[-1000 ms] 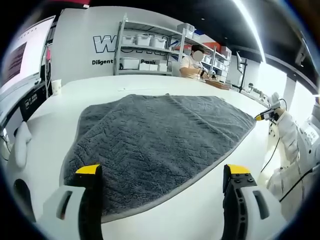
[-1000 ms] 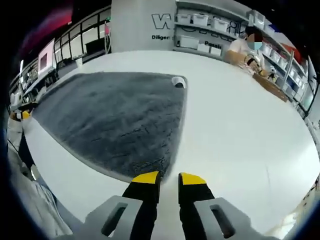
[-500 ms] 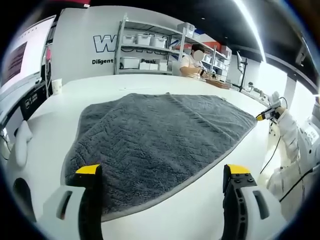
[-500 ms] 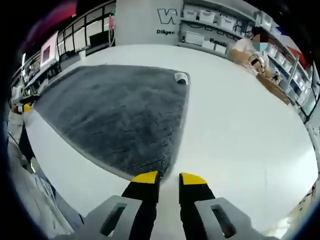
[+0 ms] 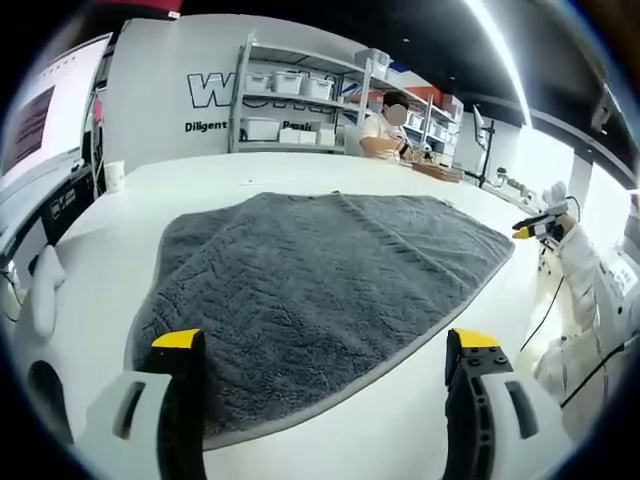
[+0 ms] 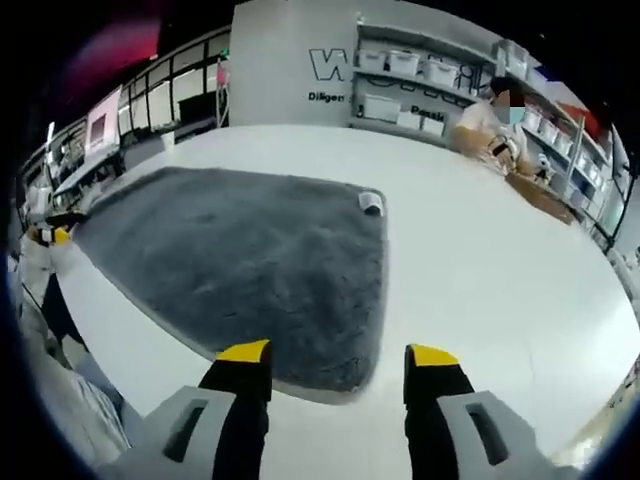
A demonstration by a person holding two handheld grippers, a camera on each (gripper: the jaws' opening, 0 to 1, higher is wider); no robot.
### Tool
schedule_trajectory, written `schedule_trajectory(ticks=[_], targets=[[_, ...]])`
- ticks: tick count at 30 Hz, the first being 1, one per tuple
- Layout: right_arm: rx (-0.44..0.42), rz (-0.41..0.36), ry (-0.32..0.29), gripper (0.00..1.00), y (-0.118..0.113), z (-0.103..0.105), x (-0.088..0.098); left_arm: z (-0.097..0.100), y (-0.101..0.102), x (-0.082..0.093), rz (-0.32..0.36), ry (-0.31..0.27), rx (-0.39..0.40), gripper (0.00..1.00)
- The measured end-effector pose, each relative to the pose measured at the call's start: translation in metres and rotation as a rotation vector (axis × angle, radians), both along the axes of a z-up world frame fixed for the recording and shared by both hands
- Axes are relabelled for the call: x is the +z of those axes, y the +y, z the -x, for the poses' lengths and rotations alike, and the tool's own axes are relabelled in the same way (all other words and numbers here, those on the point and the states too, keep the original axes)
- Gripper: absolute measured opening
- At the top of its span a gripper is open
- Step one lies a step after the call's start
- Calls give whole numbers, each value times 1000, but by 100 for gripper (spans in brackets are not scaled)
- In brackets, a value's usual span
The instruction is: Open the folded towel by lifting each exposed corner and separating the folded layers until the towel lies flat within the target outline without major curled edges
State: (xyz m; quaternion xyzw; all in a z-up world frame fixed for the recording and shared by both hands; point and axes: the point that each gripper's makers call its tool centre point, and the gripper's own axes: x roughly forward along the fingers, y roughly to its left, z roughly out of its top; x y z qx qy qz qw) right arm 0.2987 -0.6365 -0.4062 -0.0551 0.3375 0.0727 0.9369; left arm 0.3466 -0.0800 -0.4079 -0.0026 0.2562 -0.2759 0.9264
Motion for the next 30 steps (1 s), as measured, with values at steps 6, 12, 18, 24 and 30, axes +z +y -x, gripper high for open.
schedule_trajectory(ticks=[6,12,18,24,30], targets=[[111,-36,-17,86,35,-4,6,-8,5,11,27,-23,22,97],[186,-15,-21,99,59,-10,3,-22,10,23,33,-48,41,96],[260,-31,0,99,85,-10,-1,-36,12,38,32,-73,52,93],[304,-23,11,99,101,-11,-2,-63,24,60,31,-107,97,87],[349,-23,-5,99,117,-14,1,-89,24,72,37,-115,93,82]])
